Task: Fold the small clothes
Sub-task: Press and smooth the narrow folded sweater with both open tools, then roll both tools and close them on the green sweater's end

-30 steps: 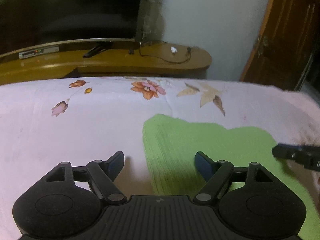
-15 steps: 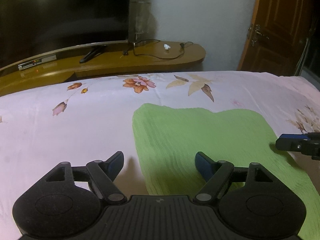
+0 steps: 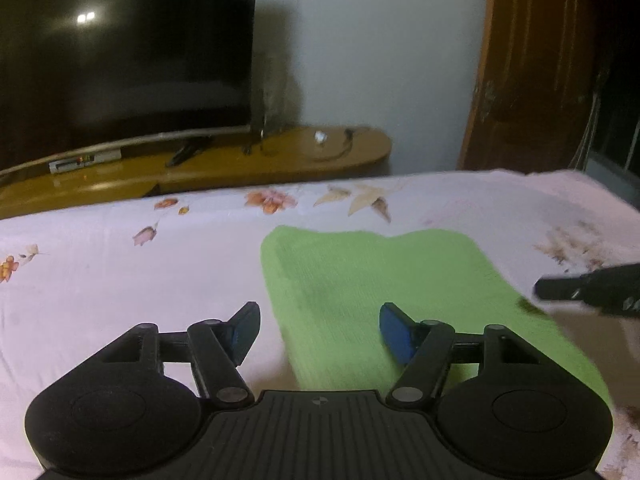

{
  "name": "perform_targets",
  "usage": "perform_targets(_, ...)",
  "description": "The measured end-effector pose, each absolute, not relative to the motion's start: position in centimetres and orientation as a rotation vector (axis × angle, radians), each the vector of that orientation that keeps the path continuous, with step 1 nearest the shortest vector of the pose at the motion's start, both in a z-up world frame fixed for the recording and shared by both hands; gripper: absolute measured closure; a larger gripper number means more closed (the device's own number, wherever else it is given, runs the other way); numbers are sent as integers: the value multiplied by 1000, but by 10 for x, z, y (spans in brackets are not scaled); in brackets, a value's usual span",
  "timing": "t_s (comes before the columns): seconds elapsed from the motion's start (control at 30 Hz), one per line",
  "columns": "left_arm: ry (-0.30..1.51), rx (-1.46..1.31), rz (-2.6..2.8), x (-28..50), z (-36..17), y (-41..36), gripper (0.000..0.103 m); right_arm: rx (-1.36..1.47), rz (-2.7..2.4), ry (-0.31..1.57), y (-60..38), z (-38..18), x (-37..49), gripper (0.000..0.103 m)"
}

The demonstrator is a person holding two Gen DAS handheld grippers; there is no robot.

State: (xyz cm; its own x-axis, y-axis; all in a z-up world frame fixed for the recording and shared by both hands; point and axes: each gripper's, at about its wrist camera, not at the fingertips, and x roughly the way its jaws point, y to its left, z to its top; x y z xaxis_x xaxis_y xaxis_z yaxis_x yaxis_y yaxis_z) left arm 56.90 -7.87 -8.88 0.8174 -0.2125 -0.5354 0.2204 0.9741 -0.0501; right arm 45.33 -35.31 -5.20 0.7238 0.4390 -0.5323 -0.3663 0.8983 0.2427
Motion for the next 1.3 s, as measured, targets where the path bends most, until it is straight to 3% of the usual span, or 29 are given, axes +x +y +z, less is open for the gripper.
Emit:
perform_targets(0.13, 636, 41, -301, 566, -109, -89, 36, 112, 454, 656, -346, -62, 450, 88)
perform_targets(0.17, 698, 97, -302, 568, -126, -94, 30, 109, 458, 667, -345, -67, 450, 87)
perform_targets(0.23, 654, 72, -263, 563, -140, -89, 10, 36, 439, 748, -336, -87, 454, 87)
perform_targets(0.27, 665, 26, -260, 565, -141, -82, 8, 38, 437, 710, -337, -92, 450, 87)
perform_targets(0.53, 606, -34, -273, 526, -108, -51, 8, 117, 434, 664, -355, -65, 424, 83)
perform_targets(0.63, 666, -20, -251, 512, -120, -41, 8, 131, 471, 649, -358, -61, 401, 79)
perform_targets(0.7, 744, 61, -229, 512, -142, -45, 8, 113, 479, 687, -355, -69, 397, 82)
perform_targets(0.83, 721, 6, -243, 514, -131, -32, 8, 80, 444, 775, -350, -86, 402, 83)
perform_targets(0.87, 711, -17, -260, 520, -127, -31, 8, 125, 447, 763, -356, -80, 404, 80)
perform_targets(0.93, 707, -120, -315, 530, -119, -22, 8, 241, 444, 728, -372, -70, 408, 66)
perform_targets(1.0, 715, -234, -349, 543, -120, -16, 8, 377, 424, 723, -393, -68, 419, 16)
perform_targets(1.03, 744, -307, -366, 554, -123, -12, 8, 443, 413, 724, -404, -69, 426, 10)
perform_targets(1.17, 849, -538, -447, 586, -144, -3, 8, 614, 471, 828, -427, -88, 459, 11)
perform_targets(1.3, 883, -547, -500, 600, -155, -7, 9, 706, 470, 892, -434, -109, 479, 10)
